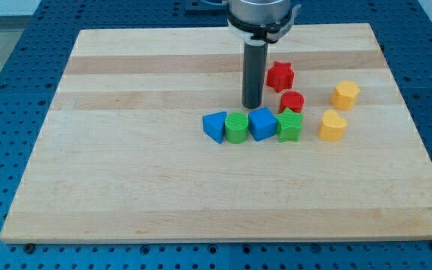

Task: Drag the red circle to the bottom left of the hexagon

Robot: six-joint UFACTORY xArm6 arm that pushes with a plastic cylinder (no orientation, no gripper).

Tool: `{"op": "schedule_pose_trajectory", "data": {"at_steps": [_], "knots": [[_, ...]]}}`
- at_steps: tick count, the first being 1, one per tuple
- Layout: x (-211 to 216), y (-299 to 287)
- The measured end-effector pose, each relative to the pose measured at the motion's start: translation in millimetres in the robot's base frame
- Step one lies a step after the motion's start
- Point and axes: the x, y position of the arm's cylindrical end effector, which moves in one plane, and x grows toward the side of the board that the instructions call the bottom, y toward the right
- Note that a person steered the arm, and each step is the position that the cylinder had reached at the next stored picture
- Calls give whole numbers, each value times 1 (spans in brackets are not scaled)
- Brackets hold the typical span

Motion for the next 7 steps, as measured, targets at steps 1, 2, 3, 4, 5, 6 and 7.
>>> {"op": "schedule_pose_trajectory", "data": {"at_steps": [1,2,3,4,5,6,7], "knots": [[1,0],[13,0],[16,1],[16,29],[16,46],[16,47],[16,60]]}}
